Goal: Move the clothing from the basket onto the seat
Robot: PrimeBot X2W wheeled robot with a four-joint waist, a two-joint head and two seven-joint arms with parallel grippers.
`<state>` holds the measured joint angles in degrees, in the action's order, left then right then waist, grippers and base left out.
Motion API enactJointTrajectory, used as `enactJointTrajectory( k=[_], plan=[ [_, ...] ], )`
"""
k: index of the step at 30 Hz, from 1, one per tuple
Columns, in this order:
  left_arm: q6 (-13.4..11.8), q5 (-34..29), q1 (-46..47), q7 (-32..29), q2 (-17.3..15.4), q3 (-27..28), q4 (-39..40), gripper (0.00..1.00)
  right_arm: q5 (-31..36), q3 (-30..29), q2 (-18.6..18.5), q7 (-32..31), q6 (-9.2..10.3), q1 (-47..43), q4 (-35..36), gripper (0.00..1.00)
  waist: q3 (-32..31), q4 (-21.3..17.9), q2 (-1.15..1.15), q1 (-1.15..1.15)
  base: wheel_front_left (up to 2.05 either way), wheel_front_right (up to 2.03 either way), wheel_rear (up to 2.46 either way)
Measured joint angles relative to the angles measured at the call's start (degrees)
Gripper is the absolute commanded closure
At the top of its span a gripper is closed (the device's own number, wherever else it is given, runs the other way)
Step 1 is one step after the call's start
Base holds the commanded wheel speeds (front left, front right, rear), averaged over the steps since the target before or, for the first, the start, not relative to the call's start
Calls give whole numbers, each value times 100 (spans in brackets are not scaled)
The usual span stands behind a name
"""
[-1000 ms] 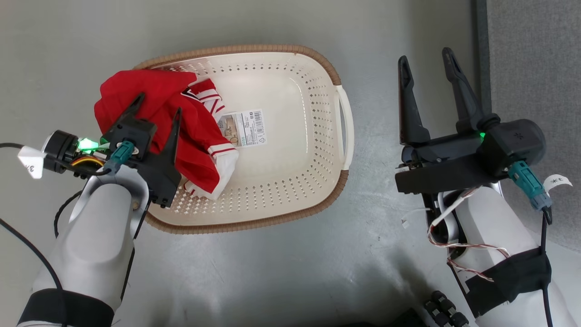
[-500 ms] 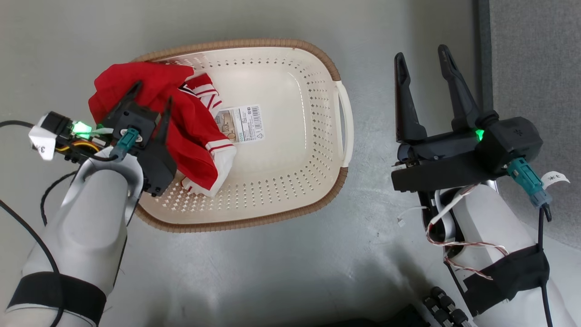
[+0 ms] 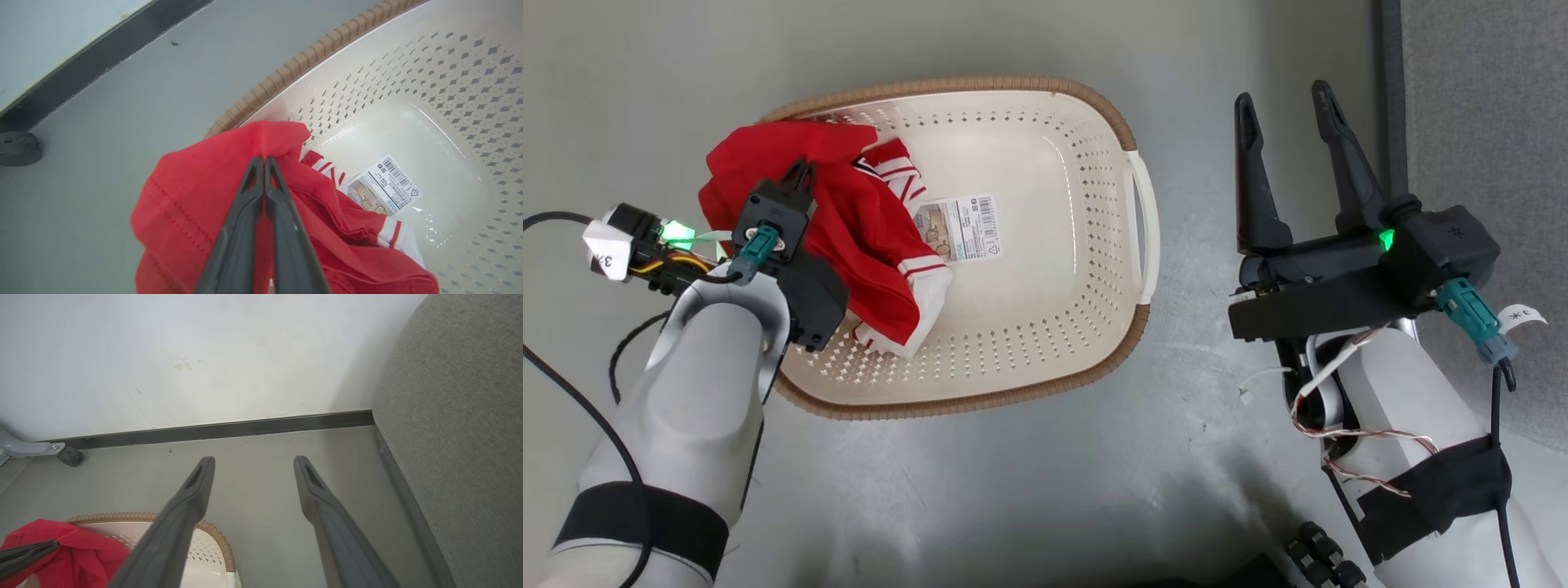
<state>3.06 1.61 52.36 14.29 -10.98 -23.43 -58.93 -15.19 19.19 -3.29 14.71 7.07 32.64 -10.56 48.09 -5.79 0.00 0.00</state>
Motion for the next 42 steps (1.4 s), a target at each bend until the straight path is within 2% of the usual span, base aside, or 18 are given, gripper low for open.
enactJointTrajectory(
  k=[9,24,31,42],
  plan=[
    [103,402,-269,1,226,238,83,100,-45,-86,1,0,1,20,-255,0,-336,62,0,0,0,0,0],
    [309,951,-1073,1,571,560,842,100,-42,-407,-3,0,-11,-165,-811,0,-1368,243,0,0,0,0,0],
    [358,1272,-1460,1,733,673,1302,100,-62,-612,-96,-1,-104,-476,-1014,0,-1929,367,0,-1,0,0,0],
    [400,1473,-2025,1,767,843,1805,100,-103,-693,-108,-1,-309,-869,-1265,0,-2797,607,0,-1,0,0,0]
  ],
)
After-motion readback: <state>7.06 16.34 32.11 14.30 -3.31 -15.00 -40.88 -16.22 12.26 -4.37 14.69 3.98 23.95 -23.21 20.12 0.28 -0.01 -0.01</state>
